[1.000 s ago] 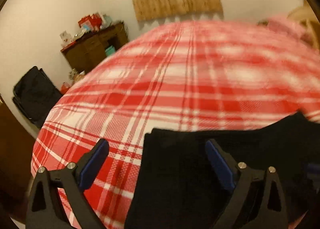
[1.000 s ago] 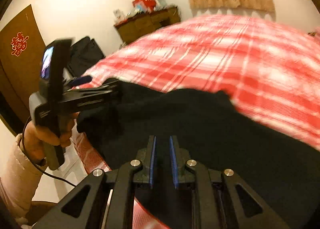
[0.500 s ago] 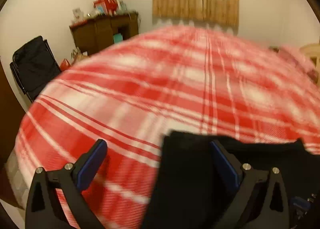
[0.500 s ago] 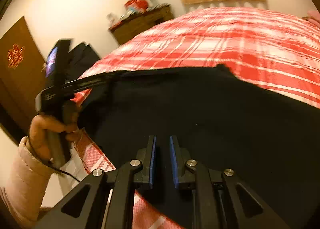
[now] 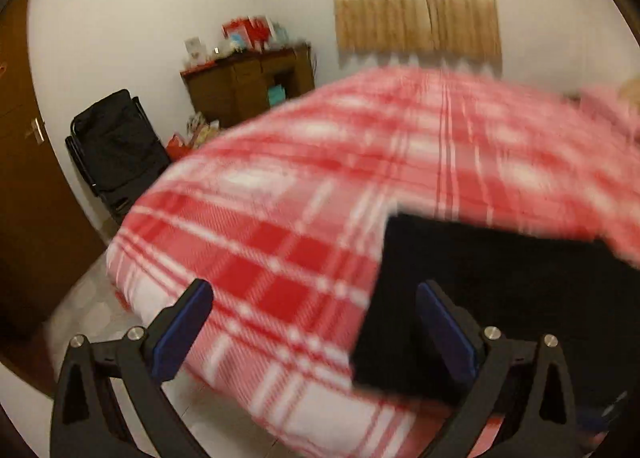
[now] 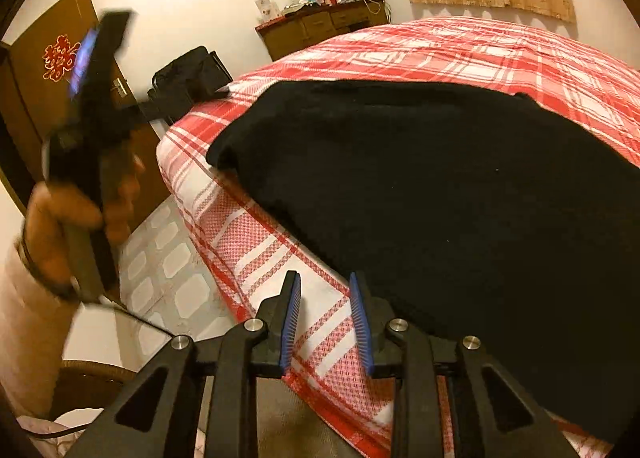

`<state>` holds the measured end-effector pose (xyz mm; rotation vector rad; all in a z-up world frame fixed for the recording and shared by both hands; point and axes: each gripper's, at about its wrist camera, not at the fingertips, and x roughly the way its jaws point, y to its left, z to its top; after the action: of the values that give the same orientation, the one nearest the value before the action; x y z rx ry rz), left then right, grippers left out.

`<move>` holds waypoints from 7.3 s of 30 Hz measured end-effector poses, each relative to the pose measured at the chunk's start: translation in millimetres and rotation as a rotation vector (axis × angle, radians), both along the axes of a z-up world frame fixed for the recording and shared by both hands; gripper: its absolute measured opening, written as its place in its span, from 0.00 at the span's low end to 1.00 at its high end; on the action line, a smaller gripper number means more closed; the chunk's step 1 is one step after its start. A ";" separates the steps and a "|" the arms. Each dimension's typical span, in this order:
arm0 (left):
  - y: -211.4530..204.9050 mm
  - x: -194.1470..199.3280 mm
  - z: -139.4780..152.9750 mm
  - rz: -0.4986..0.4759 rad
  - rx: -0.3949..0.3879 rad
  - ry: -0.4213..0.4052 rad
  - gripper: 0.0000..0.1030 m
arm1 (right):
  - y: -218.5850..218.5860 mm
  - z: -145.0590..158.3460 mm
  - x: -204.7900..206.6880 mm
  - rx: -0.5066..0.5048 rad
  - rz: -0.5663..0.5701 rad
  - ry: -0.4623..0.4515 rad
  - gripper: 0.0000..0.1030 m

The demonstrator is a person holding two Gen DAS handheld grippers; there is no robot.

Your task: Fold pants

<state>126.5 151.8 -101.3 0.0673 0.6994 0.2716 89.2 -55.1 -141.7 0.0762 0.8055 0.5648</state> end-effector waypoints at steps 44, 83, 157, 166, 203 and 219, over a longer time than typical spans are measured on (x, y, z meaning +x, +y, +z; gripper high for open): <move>33.9 -23.7 6.6 -0.049 -0.260 -0.051 0.57 | -22.4 12.3 -11.5 0.048 -0.076 -0.095 0.27; -133.5 -37.1 6.5 -0.316 -0.138 -0.043 0.91 | -499.7 64.3 -253.1 0.081 -1.388 -0.219 0.55; -102.7 -34.8 -14.7 -0.311 -0.216 0.029 0.91 | -107.2 35.3 -56.7 -0.379 -0.286 -0.319 0.61; -109.5 -35.0 -16.2 -0.330 -0.190 0.038 0.91 | -92.0 6.3 -37.7 -0.554 -0.253 -0.332 0.26; -120.4 -38.4 -14.9 -0.361 -0.177 0.051 0.91 | -131.7 16.5 26.6 -0.183 -0.315 -0.056 0.17; -197.6 -48.4 -18.4 -0.724 -0.445 0.174 0.91 | -208.2 21.9 -7.7 0.174 -0.435 -0.037 0.18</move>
<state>78.2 -45.8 -119.7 -0.0836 0.8481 -0.5905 81.6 -263.3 -119.8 0.3902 0.6756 0.2222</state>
